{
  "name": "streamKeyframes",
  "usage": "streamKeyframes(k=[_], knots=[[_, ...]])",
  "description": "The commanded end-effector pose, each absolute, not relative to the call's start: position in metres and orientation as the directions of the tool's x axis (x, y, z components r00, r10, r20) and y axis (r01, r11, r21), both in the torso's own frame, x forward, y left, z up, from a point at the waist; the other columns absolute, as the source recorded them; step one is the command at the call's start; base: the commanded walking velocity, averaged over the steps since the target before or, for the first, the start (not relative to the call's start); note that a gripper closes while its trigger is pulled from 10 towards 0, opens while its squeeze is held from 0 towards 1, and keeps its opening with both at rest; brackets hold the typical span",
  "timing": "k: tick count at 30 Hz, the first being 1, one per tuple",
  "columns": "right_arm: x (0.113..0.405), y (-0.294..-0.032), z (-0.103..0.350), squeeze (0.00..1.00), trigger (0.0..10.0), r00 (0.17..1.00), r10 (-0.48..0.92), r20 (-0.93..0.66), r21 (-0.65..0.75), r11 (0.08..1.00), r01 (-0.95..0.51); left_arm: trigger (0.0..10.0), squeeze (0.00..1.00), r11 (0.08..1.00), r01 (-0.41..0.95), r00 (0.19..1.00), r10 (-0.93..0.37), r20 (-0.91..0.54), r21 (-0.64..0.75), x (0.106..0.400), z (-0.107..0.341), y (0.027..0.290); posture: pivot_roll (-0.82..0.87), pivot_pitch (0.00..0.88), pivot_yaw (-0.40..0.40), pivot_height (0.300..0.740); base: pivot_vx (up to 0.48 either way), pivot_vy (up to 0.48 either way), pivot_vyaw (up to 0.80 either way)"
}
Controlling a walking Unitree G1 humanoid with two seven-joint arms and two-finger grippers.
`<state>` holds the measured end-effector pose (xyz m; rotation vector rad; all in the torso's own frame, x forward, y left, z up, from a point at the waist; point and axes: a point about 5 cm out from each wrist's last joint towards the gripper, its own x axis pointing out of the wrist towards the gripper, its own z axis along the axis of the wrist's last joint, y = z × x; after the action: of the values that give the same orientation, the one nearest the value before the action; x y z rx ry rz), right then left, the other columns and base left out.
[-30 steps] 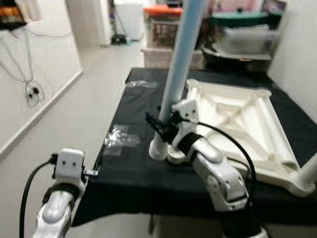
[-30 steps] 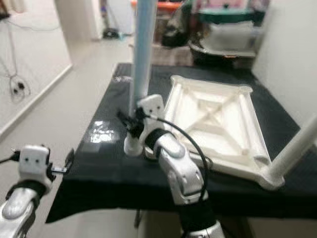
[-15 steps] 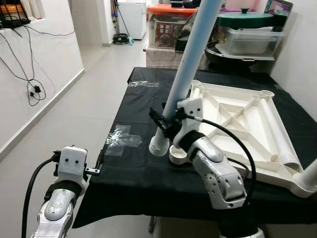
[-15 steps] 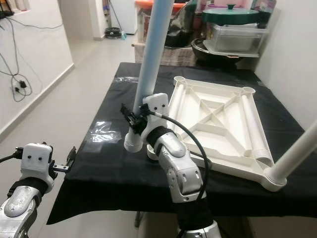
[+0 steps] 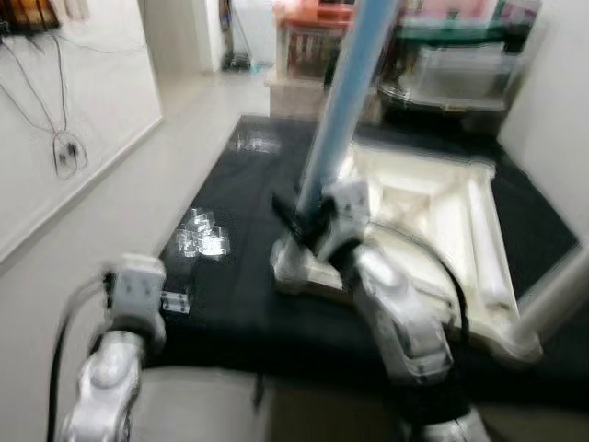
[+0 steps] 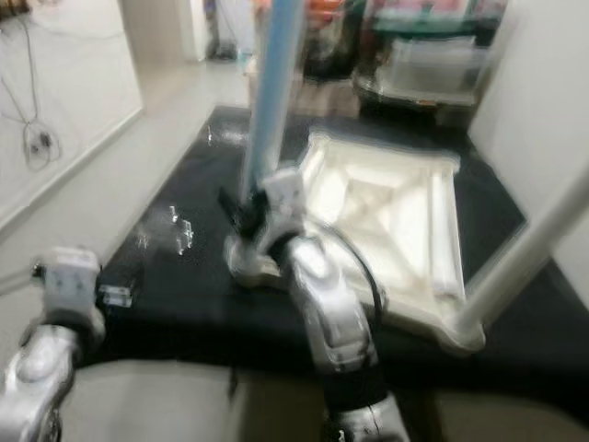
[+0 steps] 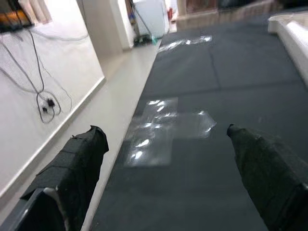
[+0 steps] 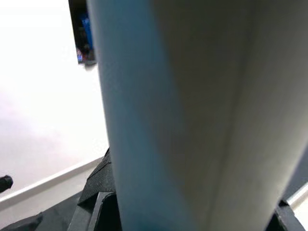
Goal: Building children table
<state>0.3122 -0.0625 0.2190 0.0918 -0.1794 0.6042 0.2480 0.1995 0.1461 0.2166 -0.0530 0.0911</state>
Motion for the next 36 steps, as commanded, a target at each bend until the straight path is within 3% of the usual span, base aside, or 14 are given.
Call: streamKeyframes(k=[1, 9, 18, 24, 36], knots=[[0.3127, -0.0668, 0.2189, 0.00, 10.0, 0.813, 0.546, 0.200, 0.038, 0.825, -0.564, 10.0, 0.00, 0.974, -0.094, 0.994, 0.081, 0.067, 0.206, 0.2493, 0.1457, 0.1978, 0.06, 0.000, -0.064, 0.740, 0.000, 0.000, 0.00], [0.3096, -0.0633, 0.2163, 0.00, 10.0, 0.789, 0.582, 0.196, 0.014, 0.803, -0.596, 10.0, 0.00, 0.979, -0.130, 0.989, 0.116, 0.092, 0.155, 0.2517, 0.1491, 0.2007, 0.05, 0.000, -0.066, 0.740, 0.000, 0.000, 0.00], [0.3058, -0.0595, 0.2145, 0.00, 10.0, 0.760, 0.620, 0.194, -0.011, 0.776, -0.630, 10.0, 0.00, 0.982, -0.132, 0.988, 0.118, 0.104, 0.139, 0.2522, 0.1501, 0.1993, 0.05, 0.000, -0.066, 0.740, 0.268, 0.000, 0.00], [0.3057, -0.0592, 0.2128, 0.00, 10.0, 0.761, 0.622, 0.186, -0.002, 0.774, -0.633, 10.0, 0.00, 0.982, -0.131, 0.987, 0.117, 0.107, 0.133, 0.2521, 0.1494, 0.1981, 0.05, 0.000, -0.067, 0.740, 0.273, 0.000, 0.75], [0.3084, -0.0610, 0.2126, 0.00, 10.0, 0.767, 0.614, 0.186, 0.016, 0.779, -0.627, 10.0, 0.00, 0.985, -0.080, 0.994, 0.068, 0.087, 0.151, 0.2484, 0.1443, 0.1914, 0.06, 0.000, -0.070, 0.740, 0.000, 0.000, 0.00]])
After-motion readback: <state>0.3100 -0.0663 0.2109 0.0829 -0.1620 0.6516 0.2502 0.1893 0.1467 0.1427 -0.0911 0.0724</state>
